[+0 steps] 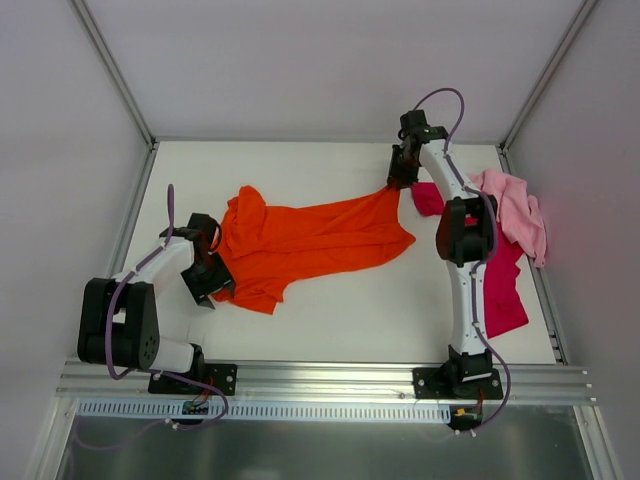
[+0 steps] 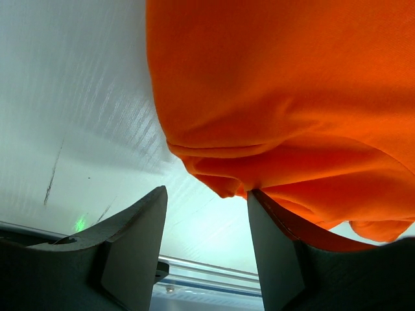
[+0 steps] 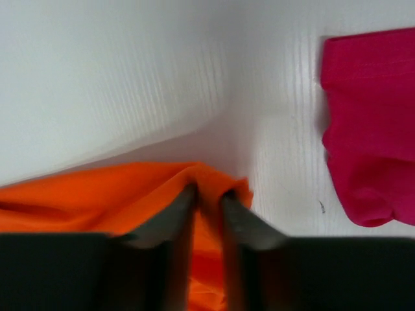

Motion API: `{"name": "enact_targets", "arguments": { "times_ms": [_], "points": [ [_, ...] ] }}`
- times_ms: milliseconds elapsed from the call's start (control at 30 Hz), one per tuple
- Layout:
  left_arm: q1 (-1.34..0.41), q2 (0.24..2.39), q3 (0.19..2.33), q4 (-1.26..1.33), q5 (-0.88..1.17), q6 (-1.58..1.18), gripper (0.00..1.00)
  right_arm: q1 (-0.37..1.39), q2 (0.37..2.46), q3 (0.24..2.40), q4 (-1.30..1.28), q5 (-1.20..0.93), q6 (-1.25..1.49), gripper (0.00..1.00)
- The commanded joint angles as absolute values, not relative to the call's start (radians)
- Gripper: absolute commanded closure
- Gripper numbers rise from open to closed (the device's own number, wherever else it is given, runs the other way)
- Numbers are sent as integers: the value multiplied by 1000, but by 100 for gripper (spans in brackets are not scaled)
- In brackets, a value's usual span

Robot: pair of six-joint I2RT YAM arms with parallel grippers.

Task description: Fold and stack the t-shirts

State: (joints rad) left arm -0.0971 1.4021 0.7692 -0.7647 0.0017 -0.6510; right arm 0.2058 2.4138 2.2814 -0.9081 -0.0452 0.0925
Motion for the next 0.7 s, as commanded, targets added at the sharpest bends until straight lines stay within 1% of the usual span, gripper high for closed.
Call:
{"name": "enact_targets", "arguments": {
  "times_ms": [0,33,67,100,133,167,200,233,267,300,367,400,467,500,567,667],
  "points": [
    [-97,1405,769,-784,12,-660,46,186,2408,2347,-868,-15,92,69],
    [-95,1407,769,-785,14,-658,46,184,2405,2344,-870,-26,86,47],
    [-97,1407,767,-781,17,-658,45,183,2399,2338,-876,-38,83,29],
    [-97,1407,765,-779,18,-657,44,186,2387,2324,-880,-37,83,13],
    [-97,1407,767,-779,18,-658,43,187,2364,2301,-884,-26,77,9],
    [-97,1404,765,-776,17,-657,43,189,2297,2234,-882,-8,72,7],
    [-97,1399,764,-775,17,-658,41,190,2257,2197,-881,61,72,6],
    [-97,1399,764,-773,15,-660,41,192,2217,2166,-891,78,77,6],
    [-97,1396,762,-772,15,-661,40,193,2142,2111,-905,106,83,6],
    [-97,1393,762,-766,20,-663,39,196,2108,2086,-926,167,89,7],
    [-97,1384,752,-753,34,-667,35,195,2033,2027,-1012,202,127,10],
    [-97,1382,747,-741,40,-670,31,198,2005,1991,-1053,206,138,11],
    [-97,1382,742,-721,58,-673,28,206,1924,1875,-1023,209,150,14],
    [-97,1382,739,-706,63,-675,26,219,1831,1755,-979,210,144,14],
    [-97,1391,739,-700,77,-675,23,247,1734,1641,-988,245,138,16],
    [-97,1391,735,-687,84,-676,19,264,1668,1543,-999,229,143,16]
  ]
}}
